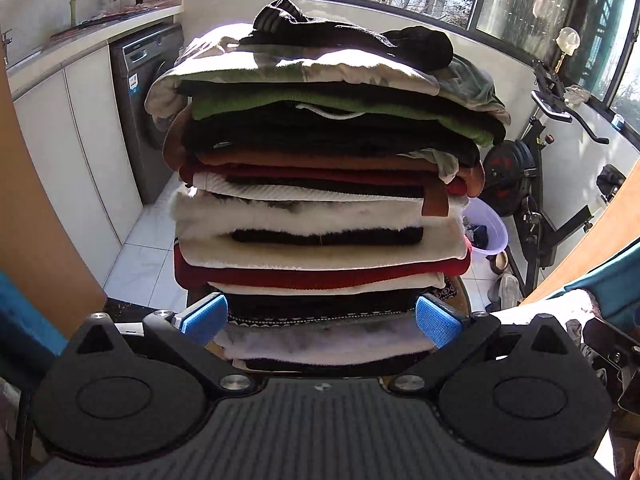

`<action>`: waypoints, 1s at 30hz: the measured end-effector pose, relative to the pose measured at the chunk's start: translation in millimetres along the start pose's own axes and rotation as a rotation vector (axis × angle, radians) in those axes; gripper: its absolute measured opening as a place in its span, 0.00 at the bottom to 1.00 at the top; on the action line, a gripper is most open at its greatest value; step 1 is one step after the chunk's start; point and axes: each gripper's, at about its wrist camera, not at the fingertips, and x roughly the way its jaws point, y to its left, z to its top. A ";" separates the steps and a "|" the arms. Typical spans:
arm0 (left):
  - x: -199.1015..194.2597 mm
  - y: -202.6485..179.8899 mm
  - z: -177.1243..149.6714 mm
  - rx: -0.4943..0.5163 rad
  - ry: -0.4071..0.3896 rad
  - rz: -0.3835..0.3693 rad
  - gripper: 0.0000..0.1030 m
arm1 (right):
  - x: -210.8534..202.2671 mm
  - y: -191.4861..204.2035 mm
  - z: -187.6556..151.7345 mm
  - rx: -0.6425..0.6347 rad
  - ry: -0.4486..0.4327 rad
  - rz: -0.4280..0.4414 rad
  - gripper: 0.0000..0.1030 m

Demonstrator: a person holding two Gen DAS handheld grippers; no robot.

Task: Fold clothes

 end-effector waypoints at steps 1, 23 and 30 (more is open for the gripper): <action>-5.4 -5.0 -7.4 0.010 -0.002 0.017 1.00 | -5.0 -5.0 -7.7 -0.001 0.004 -0.001 0.99; -91.0 -49.6 -96.9 0.095 0.007 0.114 1.00 | -86.4 -12.2 -99.4 0.033 0.059 -0.046 0.99; -95.6 -40.0 -111.3 0.079 0.037 0.129 1.00 | -91.6 3.2 -113.0 0.004 0.101 -0.040 0.99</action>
